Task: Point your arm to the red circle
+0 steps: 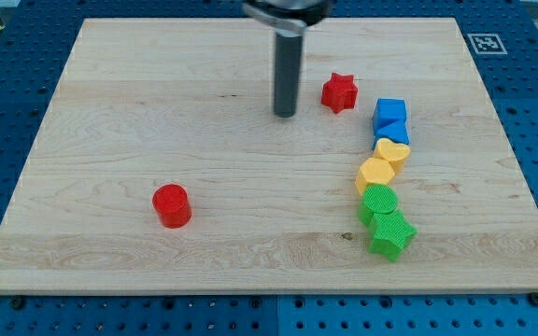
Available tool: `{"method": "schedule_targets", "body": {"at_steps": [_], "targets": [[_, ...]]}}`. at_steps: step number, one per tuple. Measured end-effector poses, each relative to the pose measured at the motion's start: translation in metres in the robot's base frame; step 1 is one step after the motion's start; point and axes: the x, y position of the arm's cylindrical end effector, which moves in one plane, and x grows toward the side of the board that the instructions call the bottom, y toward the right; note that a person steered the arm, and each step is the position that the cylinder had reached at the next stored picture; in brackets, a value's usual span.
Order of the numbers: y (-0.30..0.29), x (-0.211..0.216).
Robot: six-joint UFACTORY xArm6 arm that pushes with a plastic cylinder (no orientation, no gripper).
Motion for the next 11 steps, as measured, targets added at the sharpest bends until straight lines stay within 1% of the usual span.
{"method": "schedule_targets", "body": {"at_steps": [1, 3, 4, 5, 6, 7, 8, 9, 10, 11], "targets": [[0.005, -0.022], [0.096, -0.037], [0.122, -0.037], [0.114, -0.043], [0.087, -0.046], [0.034, -0.042], [-0.016, -0.008], [-0.065, 0.038], [-0.131, 0.085], [-0.182, 0.132]]}}
